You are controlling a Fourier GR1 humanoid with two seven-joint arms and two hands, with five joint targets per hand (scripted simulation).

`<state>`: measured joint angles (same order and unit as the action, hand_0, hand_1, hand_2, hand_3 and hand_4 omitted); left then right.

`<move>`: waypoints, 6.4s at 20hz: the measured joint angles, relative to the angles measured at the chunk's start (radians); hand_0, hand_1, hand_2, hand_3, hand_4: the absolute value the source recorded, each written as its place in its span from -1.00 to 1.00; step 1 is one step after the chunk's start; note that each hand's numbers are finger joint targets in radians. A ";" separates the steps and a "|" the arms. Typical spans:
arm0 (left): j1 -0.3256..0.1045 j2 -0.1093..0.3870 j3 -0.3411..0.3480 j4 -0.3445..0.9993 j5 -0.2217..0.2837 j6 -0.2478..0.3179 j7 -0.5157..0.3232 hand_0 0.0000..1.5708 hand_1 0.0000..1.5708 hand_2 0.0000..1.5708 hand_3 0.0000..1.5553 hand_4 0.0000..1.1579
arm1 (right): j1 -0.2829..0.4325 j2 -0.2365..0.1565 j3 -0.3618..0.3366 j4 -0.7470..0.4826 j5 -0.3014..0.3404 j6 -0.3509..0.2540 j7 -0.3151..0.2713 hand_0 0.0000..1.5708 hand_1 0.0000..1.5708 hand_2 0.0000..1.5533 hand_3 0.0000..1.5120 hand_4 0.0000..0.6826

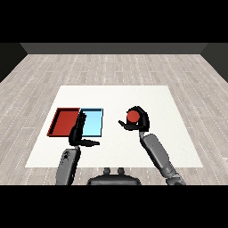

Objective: Pick the red can and put it in the red box

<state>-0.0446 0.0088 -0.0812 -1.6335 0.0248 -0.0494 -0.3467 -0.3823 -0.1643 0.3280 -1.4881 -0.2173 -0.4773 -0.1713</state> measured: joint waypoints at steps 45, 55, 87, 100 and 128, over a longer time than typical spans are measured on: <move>-0.323 -0.004 -0.441 0.302 0.253 0.246 0.157 -1.00 -1.00 -1.00 -1.00 -1.00 | -0.050 0.161 0.079 -0.079 0.169 -0.012 -0.014 1.00 1.00 0.90 0.85 0.85; -0.344 0.012 -0.445 0.308 0.273 0.255 0.116 -1.00 -1.00 -1.00 -1.00 -1.00 | -0.087 0.148 0.141 -0.108 0.179 -0.065 0.048 1.00 1.00 0.91 0.86 0.93; -0.336 0.001 -0.466 0.325 0.302 0.569 0.099 1.00 1.00 1.00 0.92 0.95 | -0.103 0.154 0.185 -0.056 0.195 -0.061 0.090 -1.00 -1.00 -1.00 -1.00 -1.00; -0.353 -0.007 -0.457 0.343 0.284 0.562 0.093 1.00 1.00 1.00 0.91 0.96 | -0.050 0.160 0.126 -0.120 0.254 -0.050 0.122 -1.00 -1.00 -1.00 -1.00 -1.00; -0.382 0.338 -0.099 0.392 0.151 0.476 0.287 1.00 1.00 0.98 0.90 0.95 | 0.438 -0.055 -0.265 -0.431 0.034 0.210 -0.054 -1.00 -1.00 -1.00 -1.00 -1.00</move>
<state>-0.4264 0.3463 -0.1806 -1.2413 0.1754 0.4263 -0.0597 0.0558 -0.2196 0.0635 -1.9186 -0.1835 -0.2670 -0.2258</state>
